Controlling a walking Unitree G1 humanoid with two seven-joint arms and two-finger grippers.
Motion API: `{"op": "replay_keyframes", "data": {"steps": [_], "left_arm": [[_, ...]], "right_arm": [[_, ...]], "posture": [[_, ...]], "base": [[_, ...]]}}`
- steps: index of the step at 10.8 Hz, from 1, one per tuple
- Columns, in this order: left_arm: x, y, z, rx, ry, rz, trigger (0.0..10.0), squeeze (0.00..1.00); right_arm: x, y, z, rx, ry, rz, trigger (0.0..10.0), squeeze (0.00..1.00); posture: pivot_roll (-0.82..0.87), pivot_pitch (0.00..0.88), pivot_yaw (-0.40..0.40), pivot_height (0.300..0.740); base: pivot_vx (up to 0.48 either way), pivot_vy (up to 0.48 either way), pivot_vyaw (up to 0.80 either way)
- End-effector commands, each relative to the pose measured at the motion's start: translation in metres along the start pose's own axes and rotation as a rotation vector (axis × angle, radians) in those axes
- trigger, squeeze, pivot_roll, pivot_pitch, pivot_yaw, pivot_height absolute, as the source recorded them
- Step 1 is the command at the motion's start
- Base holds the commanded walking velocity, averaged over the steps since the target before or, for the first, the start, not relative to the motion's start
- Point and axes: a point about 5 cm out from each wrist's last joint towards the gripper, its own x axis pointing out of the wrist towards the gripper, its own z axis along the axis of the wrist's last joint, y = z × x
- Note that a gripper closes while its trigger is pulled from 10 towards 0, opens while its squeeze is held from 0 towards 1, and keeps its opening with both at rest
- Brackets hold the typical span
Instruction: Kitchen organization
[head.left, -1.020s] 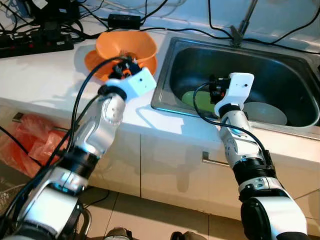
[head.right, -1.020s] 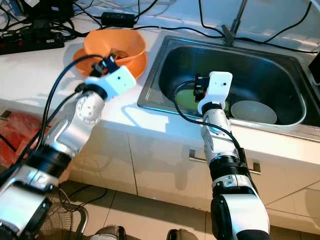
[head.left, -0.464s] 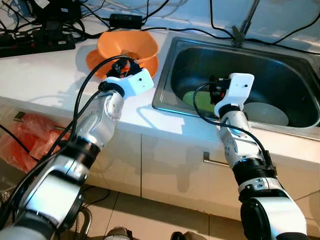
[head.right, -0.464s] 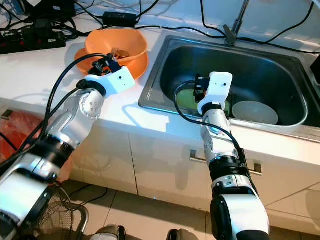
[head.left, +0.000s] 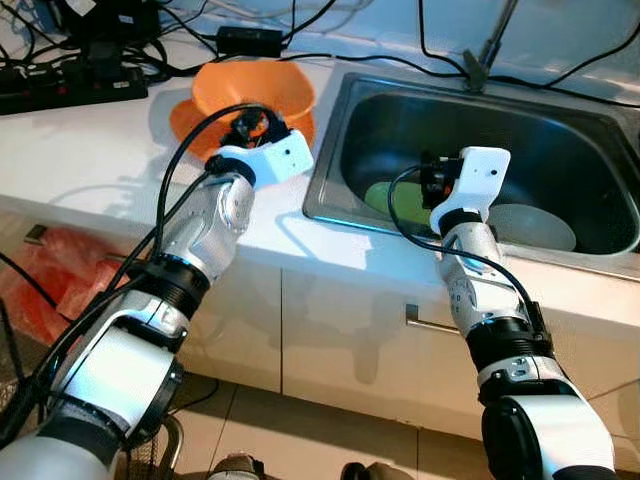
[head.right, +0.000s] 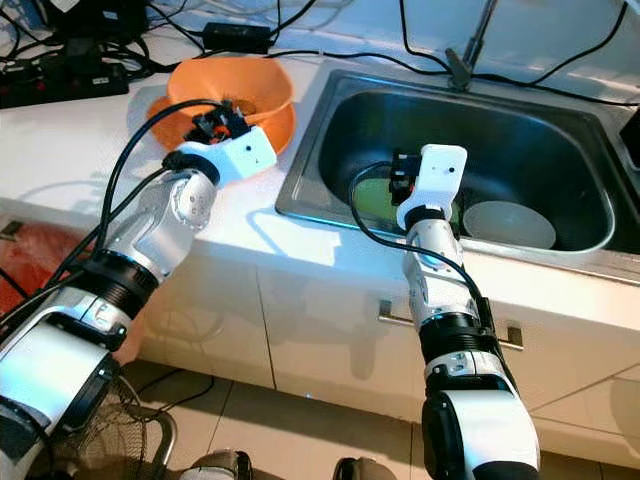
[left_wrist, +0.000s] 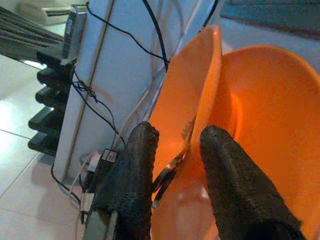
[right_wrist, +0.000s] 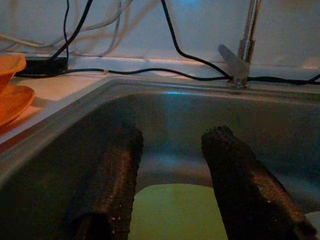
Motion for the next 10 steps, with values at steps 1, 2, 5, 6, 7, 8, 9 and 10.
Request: {"op": "replay_keyframes", "data": {"steps": [1,2,5,6,7,8,9,10], "left_arm": [[0.003,0.005,0.007,0.020,-0.029,0.021,0.0,0.00],[0.004,0.005,0.008,0.023,-0.034,0.019,0.0,0.00],[0.005,0.005,0.010,0.020,-0.044,0.023,0.0,0.00],[0.005,0.005,0.010,0.019,-0.048,0.027,0.0,0.00],[0.005,0.005,0.010,0.019,-0.050,0.029,0.0,0.00],[0.005,0.007,0.012,0.020,-0.059,0.039,0.0,0.00],[0.005,0.009,0.014,0.021,-0.072,0.054,0.0,0.00],[0.005,0.013,0.021,0.018,-0.126,0.088,0.0,0.00]], "right_arm": [[-0.002,-0.006,0.000,0.007,0.001,-0.022,10.0,0.00],[-0.002,-0.006,0.000,0.008,0.003,-0.022,10.0,0.00],[-0.002,-0.006,-0.001,0.009,0.004,-0.024,10.0,0.00],[-0.002,-0.006,-0.001,0.008,0.007,-0.024,10.0,0.00],[-0.002,-0.006,-0.001,0.008,0.007,-0.025,10.0,0.00],[-0.002,-0.006,-0.001,0.009,0.007,-0.025,10.0,0.00],[-0.002,-0.006,-0.001,0.010,0.006,-0.025,10.0,0.00],[-0.002,-0.005,-0.001,0.010,0.006,-0.026,10.0,0.00]], "posture": [[0.06,0.093,-0.045,0.740],[0.06,0.093,-0.045,0.740],[0.06,0.092,-0.046,0.740],[0.06,0.092,-0.046,0.740],[0.07,0.092,-0.047,0.740],[0.07,0.092,-0.047,0.740],[0.07,0.092,-0.047,0.740],[0.07,0.092,-0.048,0.740]], "base": [[0.000,0.000,0.00],[0.000,0.000,0.00],[0.000,0.000,0.00],[0.000,0.000,0.00],[0.000,0.000,0.00],[0.000,0.000,0.00],[0.000,0.000,0.00],[0.000,0.000,0.00]]}}
